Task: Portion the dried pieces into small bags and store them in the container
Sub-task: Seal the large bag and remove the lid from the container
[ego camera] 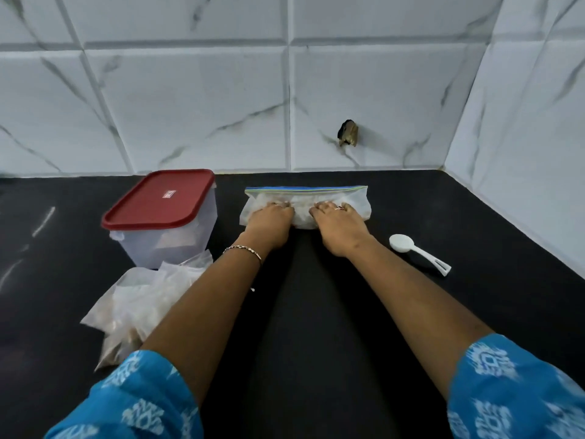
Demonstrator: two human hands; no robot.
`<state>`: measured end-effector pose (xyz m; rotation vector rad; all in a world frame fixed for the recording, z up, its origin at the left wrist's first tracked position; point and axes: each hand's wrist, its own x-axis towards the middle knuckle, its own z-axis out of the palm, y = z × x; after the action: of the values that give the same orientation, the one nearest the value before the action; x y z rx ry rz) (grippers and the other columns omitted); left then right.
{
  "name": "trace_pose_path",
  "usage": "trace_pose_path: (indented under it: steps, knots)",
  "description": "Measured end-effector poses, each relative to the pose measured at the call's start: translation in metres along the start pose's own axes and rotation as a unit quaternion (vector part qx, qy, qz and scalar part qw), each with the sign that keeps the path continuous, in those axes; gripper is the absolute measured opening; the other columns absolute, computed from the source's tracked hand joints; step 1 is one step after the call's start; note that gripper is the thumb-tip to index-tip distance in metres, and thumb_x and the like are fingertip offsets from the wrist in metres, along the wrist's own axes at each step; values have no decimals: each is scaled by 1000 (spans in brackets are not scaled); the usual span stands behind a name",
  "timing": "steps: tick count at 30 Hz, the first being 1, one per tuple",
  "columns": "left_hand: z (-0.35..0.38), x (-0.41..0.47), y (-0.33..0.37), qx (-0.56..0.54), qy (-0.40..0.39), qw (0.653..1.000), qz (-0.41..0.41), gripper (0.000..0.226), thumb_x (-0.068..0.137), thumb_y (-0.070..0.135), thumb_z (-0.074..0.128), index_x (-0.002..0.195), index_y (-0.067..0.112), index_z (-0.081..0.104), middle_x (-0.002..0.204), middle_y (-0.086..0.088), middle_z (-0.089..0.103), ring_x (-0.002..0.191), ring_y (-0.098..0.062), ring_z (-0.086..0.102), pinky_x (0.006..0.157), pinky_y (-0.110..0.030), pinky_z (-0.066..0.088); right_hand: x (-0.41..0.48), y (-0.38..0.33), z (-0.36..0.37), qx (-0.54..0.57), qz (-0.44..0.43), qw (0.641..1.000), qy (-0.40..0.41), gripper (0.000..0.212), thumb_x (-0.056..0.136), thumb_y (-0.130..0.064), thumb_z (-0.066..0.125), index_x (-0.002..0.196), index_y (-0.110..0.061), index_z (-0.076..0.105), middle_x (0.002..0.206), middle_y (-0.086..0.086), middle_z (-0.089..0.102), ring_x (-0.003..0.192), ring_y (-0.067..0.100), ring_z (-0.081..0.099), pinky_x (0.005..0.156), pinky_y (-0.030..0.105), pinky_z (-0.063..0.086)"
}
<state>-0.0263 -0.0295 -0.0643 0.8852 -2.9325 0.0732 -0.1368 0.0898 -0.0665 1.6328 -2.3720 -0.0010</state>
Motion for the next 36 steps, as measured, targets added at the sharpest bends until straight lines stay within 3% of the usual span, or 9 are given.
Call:
trace_pose_path:
  steps: [4,9,17,21,23,26,30,33,36]
  knots:
    - [2,10,-1,-5,-23,1000,-2,58,96,10,38,152,11,23,161,-9,19,148,-28,18,118,-44,22,12,9,-3,16,10,999,-49,55,96,-9,36,150,-15,25,160,4,20,148,18,16,119,43,12]
    - [0,13,6,-33,-47,998,-25,61,96,11,35,154,13,16,163,-4,8,150,-25,9,120,-45,14,19,17,1,72,34,992,-97,66,95,-5,36,154,-20,12,163,-3,8,149,12,3,119,47,-4]
    - [-10,22,9,-62,-111,991,-39,66,96,11,37,155,14,8,164,-3,-1,150,-23,-1,121,-45,7,31,32,-1,98,14,985,-139,69,95,-5,36,155,-23,6,163,-5,2,149,11,-3,118,48,-6]
    - [-20,20,16,-75,-144,985,-50,67,97,13,37,155,13,5,164,-5,-7,150,-25,-7,121,-50,3,27,38,-7,136,-4,977,-163,63,103,-30,35,155,-24,1,163,-4,-1,149,13,-6,118,49,-7]
    - [-30,17,27,-91,-152,983,-44,70,97,16,41,155,12,2,163,-5,-11,150,-24,-11,119,-52,0,21,45,-16,172,-3,970,-173,70,99,-46,39,155,-24,3,163,-2,-2,149,13,-6,118,50,-8]
    - [-41,6,48,-125,-110,986,-21,75,94,18,47,155,11,5,163,-7,-8,150,-24,-9,119,-50,-1,-1,65,-30,242,24,963,-117,76,93,-53,50,154,-25,15,162,-5,7,149,12,0,119,46,-4]
    - [-42,-22,75,-202,-83,976,-4,69,92,16,49,153,13,17,164,-5,0,150,-24,-5,121,-47,2,-58,101,-35,331,95,939,1,63,87,-32,68,144,-19,44,151,-2,41,143,15,29,115,28,18]
    - [-35,-42,92,-242,-84,966,9,63,92,15,51,151,16,27,163,-2,5,151,-21,-3,122,-44,3,-103,115,-29,373,171,912,21,55,84,-20,73,136,-19,55,137,-3,55,130,16,45,105,18,26]
    - [-26,-56,102,-267,-81,960,15,59,92,16,53,148,19,33,163,1,9,151,-18,0,122,-42,4,-130,110,-22,391,223,892,32,52,81,-22,76,130,-20,60,129,-5,60,123,14,49,97,10,26]
